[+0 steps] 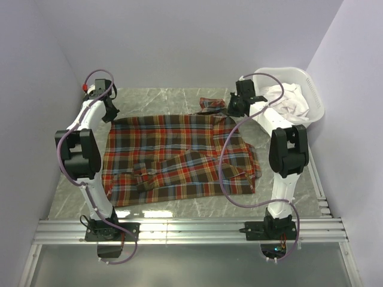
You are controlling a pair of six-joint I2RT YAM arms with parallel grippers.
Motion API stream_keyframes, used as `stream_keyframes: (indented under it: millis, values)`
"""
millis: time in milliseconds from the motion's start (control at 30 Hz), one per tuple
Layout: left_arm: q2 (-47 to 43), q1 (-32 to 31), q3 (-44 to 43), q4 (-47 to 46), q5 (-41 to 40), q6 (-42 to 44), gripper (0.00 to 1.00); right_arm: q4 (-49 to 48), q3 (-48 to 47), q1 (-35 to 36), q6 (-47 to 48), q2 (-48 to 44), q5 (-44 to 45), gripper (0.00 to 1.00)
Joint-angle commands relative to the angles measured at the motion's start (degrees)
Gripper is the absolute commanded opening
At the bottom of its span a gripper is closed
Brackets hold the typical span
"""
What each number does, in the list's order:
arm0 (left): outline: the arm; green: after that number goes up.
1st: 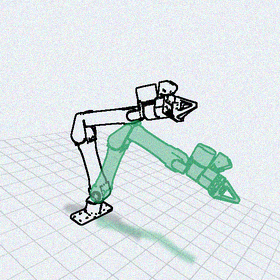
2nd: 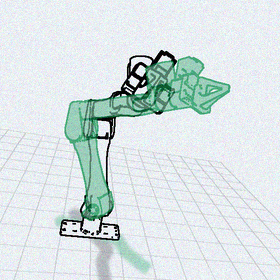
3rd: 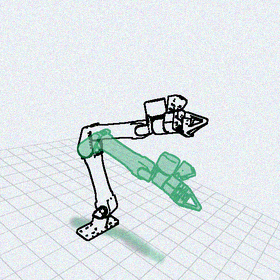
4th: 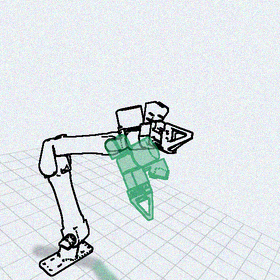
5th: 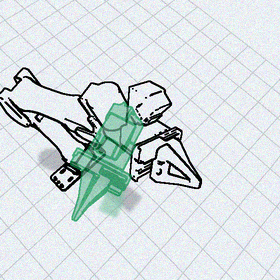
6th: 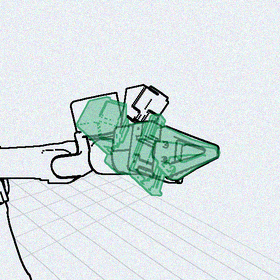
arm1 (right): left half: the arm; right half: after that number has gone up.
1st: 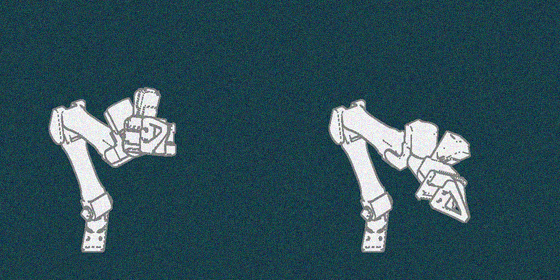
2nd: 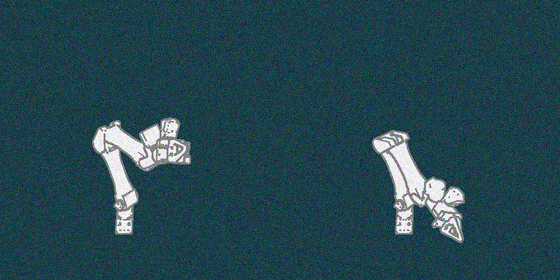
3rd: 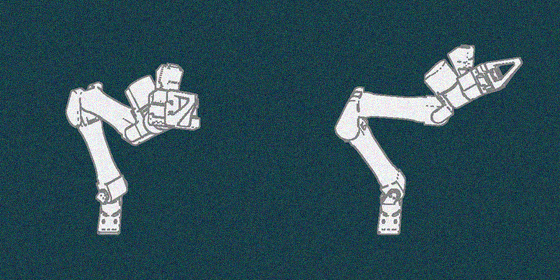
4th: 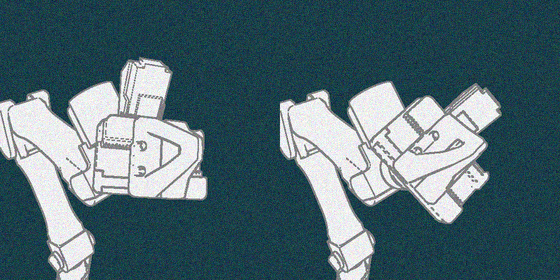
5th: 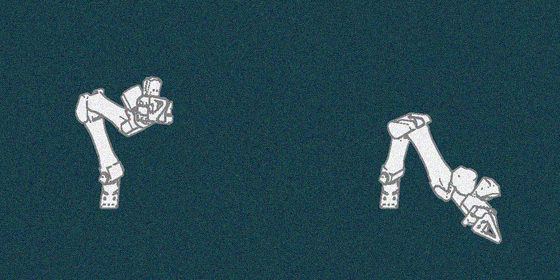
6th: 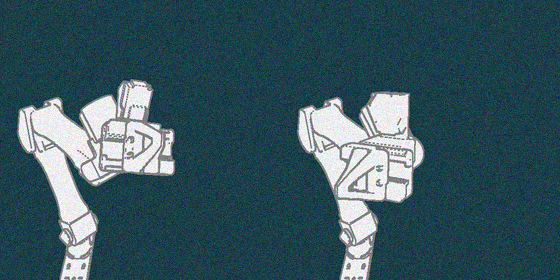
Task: Fold and stack the long sleeve shirts
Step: Fold the shirt
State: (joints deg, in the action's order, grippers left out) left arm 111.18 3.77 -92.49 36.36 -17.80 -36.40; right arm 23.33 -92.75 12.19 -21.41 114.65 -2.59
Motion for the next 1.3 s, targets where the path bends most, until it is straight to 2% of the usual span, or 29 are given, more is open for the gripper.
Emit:
stream_keyframes:
  millis: [0, 433, 600, 833, 1000, 1067, 1100, 1133, 1200, 1233, 1267]
  values:
    - [-4.1, 0.2, 3.5, -2.3, -1.0, -1.5, 0.00, -3.1, 4.3, -0.8, -0.6, -4.9, 1.7, 0.01]
    - [-16.7, 0.3, 16.1, -4.6, -1.3, -4.3, 0.00, -8.0, 18.9, -0.7, -5.3, -15.8, 0.8, 0.00]
    - [-20.6, 0.2, 24.8, -7.7, -0.9, -6.4, 0.00, -10.8, 26.5, -0.3, -7.3, -19.6, 0.0, 0.01]
    - [-25.6, 0.2, 32.2, -8.7, -3.3, -9.6, 0.00, -12.0, 33.1, 1.7, -8.6, -21.7, 0.0, 0.03]
    - [-27.9, 0.2, 36.7, -9.1, -1.7, -11.1, 0.00, -11.9, 35.6, 2.7, -8.1, -23.3, 2.1, 0.06]
    - [-28.1, 0.3, 38.9, -8.8, -1.9, -12.0, 0.00, -12.1, 36.5, 2.8, -7.9, -23.9, 2.2, 0.09]
    - [-28.1, 0.3, 39.5, -8.9, -2.0, -12.6, 0.01, -12.3, 37.3, 2.9, -7.9, -24.4, 2.5, 0.13]
    - [-28.3, 0.4, 40.1, -9.0, -2.0, -12.9, 0.03, -12.3, 37.5, 2.9, -7.6, -24.6, 2.5, 0.26]
    - [-28.6, 0.6, 40.6, -8.9, -1.1, -13.4, 0.12, -11.6, 37.1, 3.3, -7.2, -25.0, 2.3, 0.37]
    - [-28.6, 0.7, 40.2, -8.5, -0.7, -13.3, 0.16, -11.1, 36.7, 3.6, -6.5, -25.4, 2.5, 0.44]
    - [-28.8, 0.7, 39.1, -7.9, -0.4, -13.1, 0.36, -10.7, 35.5, 4.0, -5.9, -26.0, 4.0, 0.48]
